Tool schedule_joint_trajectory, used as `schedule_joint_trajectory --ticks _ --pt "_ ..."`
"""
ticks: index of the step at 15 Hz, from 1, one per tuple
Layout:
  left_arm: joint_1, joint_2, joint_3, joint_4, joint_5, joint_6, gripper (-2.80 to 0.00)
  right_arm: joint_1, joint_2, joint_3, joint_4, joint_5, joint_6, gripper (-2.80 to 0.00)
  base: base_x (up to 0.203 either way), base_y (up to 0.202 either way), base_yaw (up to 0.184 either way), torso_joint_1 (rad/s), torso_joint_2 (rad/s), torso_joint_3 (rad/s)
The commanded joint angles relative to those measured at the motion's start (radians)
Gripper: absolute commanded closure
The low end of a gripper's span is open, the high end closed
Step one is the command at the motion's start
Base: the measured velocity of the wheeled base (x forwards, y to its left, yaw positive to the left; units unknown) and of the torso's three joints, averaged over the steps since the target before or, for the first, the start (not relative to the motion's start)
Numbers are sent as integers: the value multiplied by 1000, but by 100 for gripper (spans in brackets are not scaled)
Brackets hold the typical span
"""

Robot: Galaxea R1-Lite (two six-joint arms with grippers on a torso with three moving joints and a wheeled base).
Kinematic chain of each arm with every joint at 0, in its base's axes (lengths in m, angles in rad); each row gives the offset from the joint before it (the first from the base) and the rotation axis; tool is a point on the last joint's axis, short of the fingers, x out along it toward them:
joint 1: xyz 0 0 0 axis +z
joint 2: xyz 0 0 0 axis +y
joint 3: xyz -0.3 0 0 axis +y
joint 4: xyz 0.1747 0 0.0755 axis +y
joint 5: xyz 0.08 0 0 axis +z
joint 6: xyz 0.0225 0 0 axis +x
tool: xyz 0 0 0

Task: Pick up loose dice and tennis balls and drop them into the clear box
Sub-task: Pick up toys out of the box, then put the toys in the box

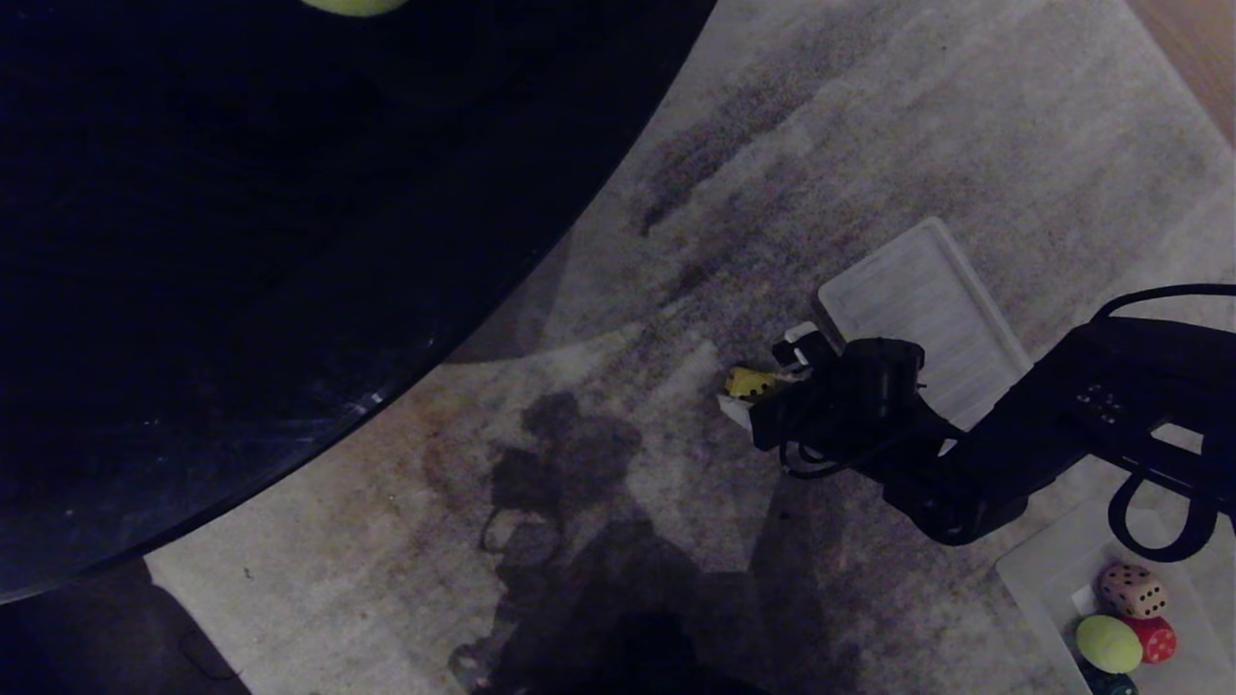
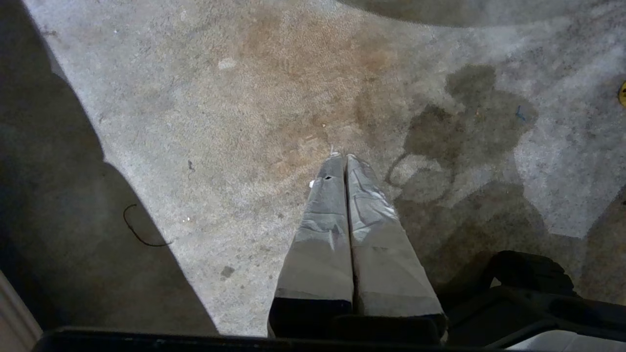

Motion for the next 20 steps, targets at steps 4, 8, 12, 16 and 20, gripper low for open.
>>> schedule_joint_trajectory --ticks 4,8,12,16,20 --pt "0 0 2 0 1 -1 0 -24 -64 46 25 1 -2 0 0 0 0 0 0 0" --pt "0 1 2 -1 1 -1 0 -84 -271 176 144 -10 13 0 0 0 0 0 0 0" --pt "0 1 2 -1 1 -1 0 -150 -533 395 233 -44 96 0 0 0 0 0 0 0" --pt "0 0 2 -1 1 -1 0 -210 -888 598 416 -56 182 0 0 0 0 0 0 0" --pt "0 0 2 0 1 -1 0 -311 -1326 739 711 -59 212 0 0 0 0 0 0 0"
